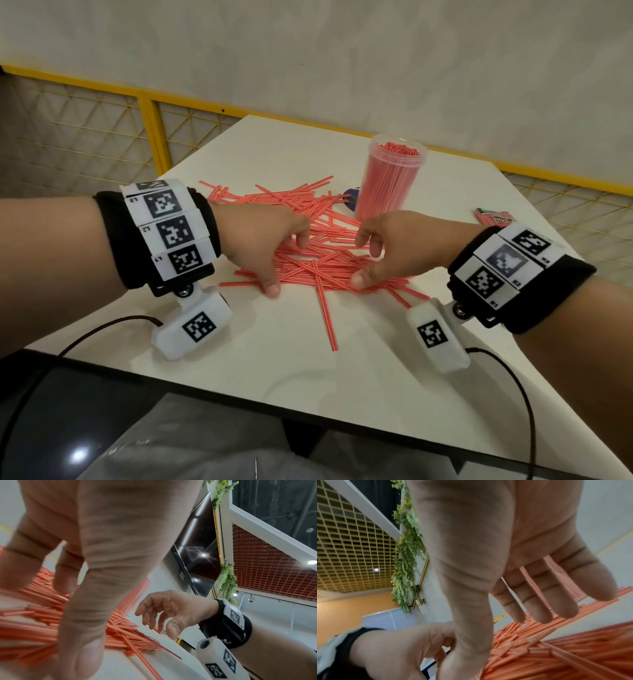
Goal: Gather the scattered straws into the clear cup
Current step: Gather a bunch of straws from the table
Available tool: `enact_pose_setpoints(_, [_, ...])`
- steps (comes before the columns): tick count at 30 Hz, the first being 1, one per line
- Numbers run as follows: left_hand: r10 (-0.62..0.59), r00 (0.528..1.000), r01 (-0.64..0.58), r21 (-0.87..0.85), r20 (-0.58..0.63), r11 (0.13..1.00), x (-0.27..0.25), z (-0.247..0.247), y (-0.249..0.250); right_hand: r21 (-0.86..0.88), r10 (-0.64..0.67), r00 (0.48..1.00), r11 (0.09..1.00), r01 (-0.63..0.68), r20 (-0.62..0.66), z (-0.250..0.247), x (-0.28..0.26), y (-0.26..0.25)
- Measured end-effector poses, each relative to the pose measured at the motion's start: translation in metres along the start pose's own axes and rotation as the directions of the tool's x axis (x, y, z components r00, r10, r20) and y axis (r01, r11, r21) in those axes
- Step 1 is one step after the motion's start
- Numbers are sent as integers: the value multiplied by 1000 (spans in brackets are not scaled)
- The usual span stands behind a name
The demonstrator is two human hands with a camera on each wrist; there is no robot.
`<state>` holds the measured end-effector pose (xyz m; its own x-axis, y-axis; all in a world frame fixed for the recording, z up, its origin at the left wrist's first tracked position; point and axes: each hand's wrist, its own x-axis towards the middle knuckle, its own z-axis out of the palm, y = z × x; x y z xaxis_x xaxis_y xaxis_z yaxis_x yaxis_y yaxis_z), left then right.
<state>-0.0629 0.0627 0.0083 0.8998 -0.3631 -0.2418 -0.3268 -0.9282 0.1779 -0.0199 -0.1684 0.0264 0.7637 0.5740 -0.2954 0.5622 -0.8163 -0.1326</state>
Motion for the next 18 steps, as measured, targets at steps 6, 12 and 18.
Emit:
enact_pose_setpoints(6, [-118, 984, 105, 102, 135, 989, -2, 1, -1, -113, 104, 986, 989, -90, 129, 1, 6, -24])
enact_pose_setpoints(12, [-82, 984, 68, 93, 157, 993, 9, 0, 11, -220, 152, 965, 970, -104, 213, 5, 15, -45])
enact_pose_setpoints(18, [-29, 989, 20, 63, 143, 998, 17, 3, 20, -192, 46, 991, 981, -21, 125, 15, 10, -40])
